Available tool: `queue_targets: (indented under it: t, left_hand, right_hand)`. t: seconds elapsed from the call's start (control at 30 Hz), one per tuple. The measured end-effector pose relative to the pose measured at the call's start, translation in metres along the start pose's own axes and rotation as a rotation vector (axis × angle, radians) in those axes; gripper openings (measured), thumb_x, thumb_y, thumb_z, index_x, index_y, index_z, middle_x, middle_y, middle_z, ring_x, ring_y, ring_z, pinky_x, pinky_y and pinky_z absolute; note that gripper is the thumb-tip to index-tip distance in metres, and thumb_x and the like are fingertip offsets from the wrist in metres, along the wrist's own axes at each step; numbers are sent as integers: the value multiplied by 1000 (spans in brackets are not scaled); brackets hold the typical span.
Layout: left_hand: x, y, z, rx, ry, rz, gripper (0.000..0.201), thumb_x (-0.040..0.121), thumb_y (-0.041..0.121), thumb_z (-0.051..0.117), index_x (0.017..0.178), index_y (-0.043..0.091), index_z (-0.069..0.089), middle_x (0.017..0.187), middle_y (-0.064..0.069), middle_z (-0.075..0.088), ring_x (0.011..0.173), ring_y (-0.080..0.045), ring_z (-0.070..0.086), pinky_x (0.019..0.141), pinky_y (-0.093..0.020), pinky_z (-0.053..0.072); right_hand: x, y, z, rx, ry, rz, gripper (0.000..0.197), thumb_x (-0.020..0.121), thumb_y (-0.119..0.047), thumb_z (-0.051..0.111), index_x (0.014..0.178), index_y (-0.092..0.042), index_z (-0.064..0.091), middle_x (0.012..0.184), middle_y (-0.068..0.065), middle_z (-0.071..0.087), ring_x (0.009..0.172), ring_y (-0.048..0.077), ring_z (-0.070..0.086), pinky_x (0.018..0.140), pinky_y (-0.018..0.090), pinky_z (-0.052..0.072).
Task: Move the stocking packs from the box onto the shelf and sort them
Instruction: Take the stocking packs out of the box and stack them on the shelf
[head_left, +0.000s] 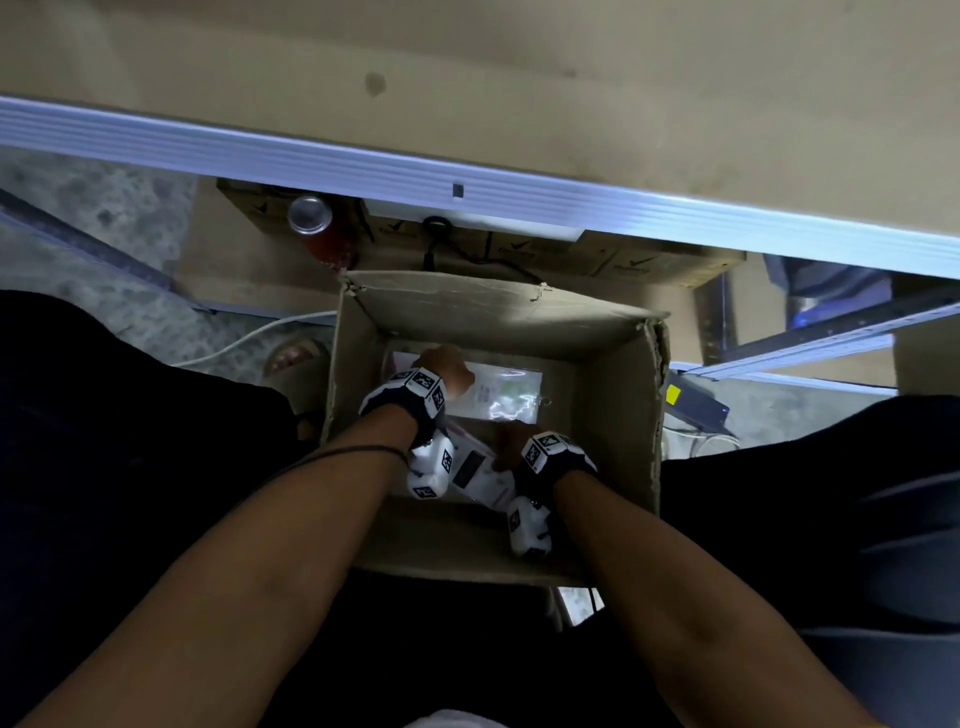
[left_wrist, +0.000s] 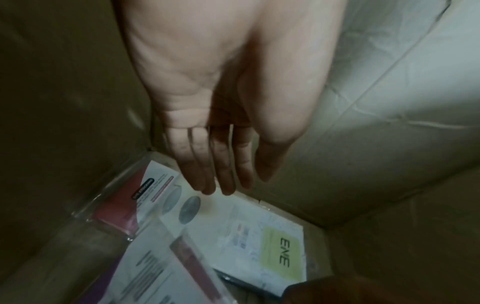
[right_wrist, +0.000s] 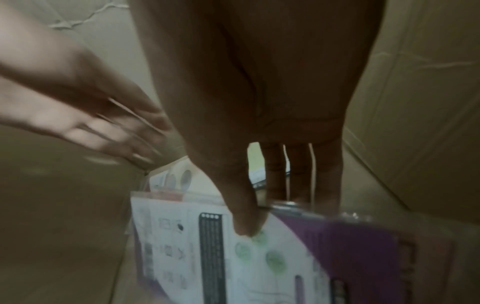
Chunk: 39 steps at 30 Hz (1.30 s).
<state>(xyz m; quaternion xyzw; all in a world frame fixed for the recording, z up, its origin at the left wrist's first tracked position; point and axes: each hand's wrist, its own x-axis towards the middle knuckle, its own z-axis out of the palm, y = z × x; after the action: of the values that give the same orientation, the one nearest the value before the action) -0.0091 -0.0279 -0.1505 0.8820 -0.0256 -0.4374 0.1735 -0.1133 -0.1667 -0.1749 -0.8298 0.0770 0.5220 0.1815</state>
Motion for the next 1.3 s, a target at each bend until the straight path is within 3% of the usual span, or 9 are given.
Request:
queue_targets:
  t: [0.1,0.23,0.47,0.57,0.77,0.93,1.03,1.17,1.3]
  left_hand:
    - [14,-5,11,50,-24,54,37,95,30,62,125,8,66,138,-13,59,125,-30,57,105,-37,47]
    - [29,-16,25,70,1,91,58,91,28,69,144,12,50,152,-14,42,140,-32,42,115,-38,36]
    - [47,-11,36,242,92,177,62,91,8,64,148,13,40,158,-11,31,145,-34,31,115,-46,34]
    - [51,-8,40,284,96,177,65,91,6,61,151,13,35,159,-10,29,147,-35,27,117,-46,32]
    - [56,-5,44,419,163,199,65,89,10,65,148,10,36,159,-11,29,147,-34,25,121,-45,23]
    - [54,-6,48,419,109,156,58,92,14,62,144,8,38,153,-14,36,142,-34,31,113,-45,34]
    - [56,-5,51,388,113,155,62,91,20,67,144,9,38,151,-13,36,141,-33,33,111,-46,37]
    - [59,-1,59,460,116,158,69,87,24,73,144,10,37,151,-13,37,140,-33,34,110,-46,37]
    - [62,-5,64,493,99,161,73,85,24,74,146,11,36,152,-13,36,142,-34,31,110,-46,36]
  right_hand:
    - [3,5,-2,9,-21,-16,74,84,-23,73,149,-23,38,144,13,51,127,35,54,103,49,47]
    - [9,9,0,-9,-34,-23,82,83,-24,75,153,-22,33,151,12,45,135,33,48,107,45,45]
    - [17,18,4,31,-21,-40,72,87,-27,72,150,-20,39,154,8,41,138,27,45,112,39,40]
    - [17,21,5,45,-3,-70,61,89,-26,70,144,-14,48,154,9,41,139,25,43,114,35,37]
    - [17,23,1,57,-27,-86,39,93,-24,64,129,-10,61,138,12,57,125,28,56,104,37,45]
    - [17,27,3,60,12,-112,33,92,-30,62,123,-19,66,131,9,61,120,27,58,102,40,48]
    - [22,26,5,42,-2,-100,34,91,-29,64,122,-15,67,132,11,61,122,28,58,104,38,46]
    - [23,27,10,102,-7,-34,42,89,-38,66,125,-17,62,132,9,59,121,30,58,102,44,48]
    - [28,31,11,141,-32,-50,38,88,-35,68,122,-19,65,135,8,58,122,28,56,104,43,47]
